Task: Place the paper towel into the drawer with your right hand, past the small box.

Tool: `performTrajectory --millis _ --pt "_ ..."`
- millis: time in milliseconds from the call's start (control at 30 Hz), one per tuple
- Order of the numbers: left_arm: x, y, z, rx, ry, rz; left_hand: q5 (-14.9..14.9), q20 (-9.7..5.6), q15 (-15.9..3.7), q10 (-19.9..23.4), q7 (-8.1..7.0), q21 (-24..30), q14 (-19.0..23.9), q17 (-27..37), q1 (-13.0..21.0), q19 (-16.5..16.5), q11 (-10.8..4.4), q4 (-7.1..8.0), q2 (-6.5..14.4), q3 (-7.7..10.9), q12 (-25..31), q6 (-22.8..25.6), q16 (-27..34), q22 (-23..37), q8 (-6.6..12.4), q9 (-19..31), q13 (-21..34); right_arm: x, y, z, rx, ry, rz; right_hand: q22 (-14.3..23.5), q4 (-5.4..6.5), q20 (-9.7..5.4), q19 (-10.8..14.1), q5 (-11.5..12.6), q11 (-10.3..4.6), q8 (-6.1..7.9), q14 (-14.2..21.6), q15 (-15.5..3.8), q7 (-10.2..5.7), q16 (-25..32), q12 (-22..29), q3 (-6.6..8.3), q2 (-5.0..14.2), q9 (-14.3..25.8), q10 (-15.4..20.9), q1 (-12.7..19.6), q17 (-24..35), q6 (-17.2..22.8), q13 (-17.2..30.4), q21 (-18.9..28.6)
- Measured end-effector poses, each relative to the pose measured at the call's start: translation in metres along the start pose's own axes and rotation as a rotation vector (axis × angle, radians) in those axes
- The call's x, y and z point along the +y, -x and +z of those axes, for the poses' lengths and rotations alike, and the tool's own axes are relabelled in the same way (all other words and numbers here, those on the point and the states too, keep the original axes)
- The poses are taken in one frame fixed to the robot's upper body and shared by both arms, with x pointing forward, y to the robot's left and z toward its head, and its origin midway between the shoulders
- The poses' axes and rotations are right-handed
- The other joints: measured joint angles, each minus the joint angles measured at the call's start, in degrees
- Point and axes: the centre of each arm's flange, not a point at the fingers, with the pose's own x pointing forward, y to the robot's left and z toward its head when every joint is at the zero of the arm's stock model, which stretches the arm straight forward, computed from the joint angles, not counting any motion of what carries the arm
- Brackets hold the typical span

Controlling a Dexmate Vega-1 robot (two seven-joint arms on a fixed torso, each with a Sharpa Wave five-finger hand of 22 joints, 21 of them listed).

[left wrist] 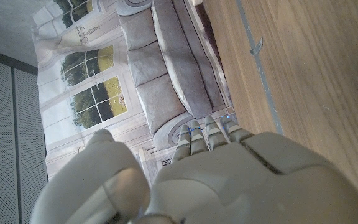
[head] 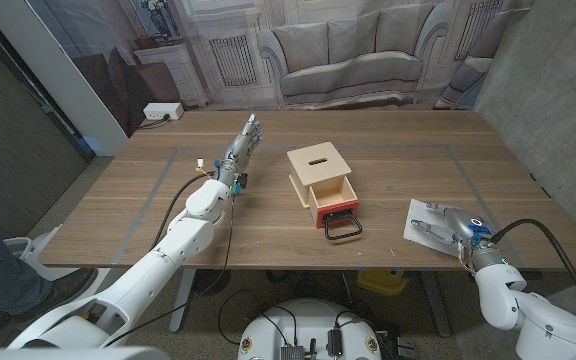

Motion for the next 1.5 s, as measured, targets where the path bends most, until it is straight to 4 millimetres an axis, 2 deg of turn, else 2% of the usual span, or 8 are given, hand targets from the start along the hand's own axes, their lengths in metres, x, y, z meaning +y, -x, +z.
performTrajectory --millis 333,667,833,1000,1133,1200,1333,1500 --pt "-0.001 0.000 0.000 0.004 -0.001 -0.001 0.0 0.00 0.00 0.0 -0.31 0.0 0.0 0.0 0.0 0.0 0.00 0.00 0.0 0.00 0.0 0.3 0.0 0.0 0.00 0.0 0.0 0.002 0.000 -0.003 0.015 0.007 0.004 0.0 0.00 -0.31 -0.3 0.4 -0.31 0.00 0.0 0.00 0.00 0.0 0.0 0.00 0.00 0.0 -0.3 0.0 0.0 0.0 0.0 -0.5" --pt "-0.003 -0.001 -0.003 0.010 0.002 -0.004 0.0 0.00 0.00 0.0 -0.31 0.0 0.0 0.0 0.0 0.0 0.00 0.00 0.0 0.00 0.0 0.3 0.0 0.0 0.00 0.0 0.0 0.010 0.001 -0.010 0.043 0.007 0.015 0.0 -0.16 0.00 -0.6 0.4 -0.31 0.03 0.0 0.00 -0.10 0.0 0.0 0.17 0.05 0.0 -0.3 0.1 0.0 -0.1 0.0 -0.8" --pt "-0.004 -0.001 -0.003 0.010 0.003 -0.004 0.0 0.22 0.00 0.0 -0.30 0.0 0.0 0.0 0.2 -0.2 0.00 -0.24 0.2 -0.24 0.0 0.3 0.0 0.0 0.00 0.0 0.0 0.012 0.001 -0.011 0.044 0.011 0.021 0.0 -1.07 0.00 -0.6 0.4 -0.31 0.03 0.0 0.00 -0.10 0.0 0.0 1.11 1.34 0.0 -0.3 2.1 0.0 -0.1 0.0 -1.1" --pt "-0.005 -0.001 -0.004 0.011 0.005 -0.005 0.0 0.22 0.00 0.0 -0.30 0.0 0.0 0.0 0.2 -0.2 0.01 -0.24 0.2 -0.24 0.0 0.3 0.0 0.0 0.00 0.0 0.0 0.015 0.002 -0.012 0.056 0.014 0.022 0.0 -2.03 -0.02 -0.6 0.4 -0.53 0.03 0.0 0.00 -0.12 0.0 0.0 2.84 2.80 0.1 -0.1 5.4 -0.1 -0.1 0.0 -1.3" --pt "-0.005 0.001 -0.005 0.012 0.007 -0.004 0.0 0.25 0.00 0.0 -0.30 0.0 0.0 0.0 0.2 -0.2 0.01 -0.24 0.2 -0.24 0.0 0.3 0.0 0.0 0.00 0.0 0.0 0.015 0.001 -0.012 0.055 0.018 0.021 0.0 -2.73 -0.24 0.9 0.4 -1.14 0.04 0.0 0.00 -0.31 0.0 0.0 4.36 3.66 0.3 -0.1 8.7 -0.1 0.1 0.0 -1.3" --pt "-0.005 0.001 -0.005 0.010 0.008 -0.003 0.0 0.84 0.00 0.0 -0.30 0.0 0.0 0.0 0.2 -0.2 0.01 -0.24 0.2 -0.24 0.0 0.3 0.0 0.0 0.00 0.0 0.0 0.016 0.001 -0.011 0.052 0.020 0.022 0.0 -2.85 -0.29 1.6 0.4 -1.67 0.24 0.4 0.01 -0.60 0.0 0.0 4.94 4.09 0.3 0.4 9.7 -0.1 0.4 0.0 -1.3" --pt "-0.005 0.001 -0.004 0.005 0.010 -0.001 0.0 0.84 0.00 0.0 -0.30 0.0 0.0 0.0 0.2 -0.2 0.01 -0.24 0.2 -0.24 0.0 0.3 0.0 0.0 0.00 0.0 0.0 0.016 0.001 -0.009 0.045 0.022 0.024 0.0 -2.76 -0.16 2.8 -0.1 -2.16 0.49 1.2 -0.02 -1.15 0.1 0.0 5.81 4.46 0.3 0.9 11.4 -0.1 1.0 0.0 -1.3" --pt "-0.005 0.006 -0.006 0.005 0.020 0.002 -0.3 0.84 0.00 0.0 -0.30 0.0 0.0 0.0 0.2 -0.2 0.01 0.00 0.2 -0.48 0.0 0.3 0.0 0.0 0.00 0.0 0.0 0.014 0.000 -0.009 0.054 0.029 0.015 0.2 -2.41 -0.40 5.6 -0.9 -2.82 0.51 3.8 -0.16 -2.04 0.7 0.3 6.92 4.92 0.3 2.3 13.4 -0.1 1.9 0.0 -0.8"
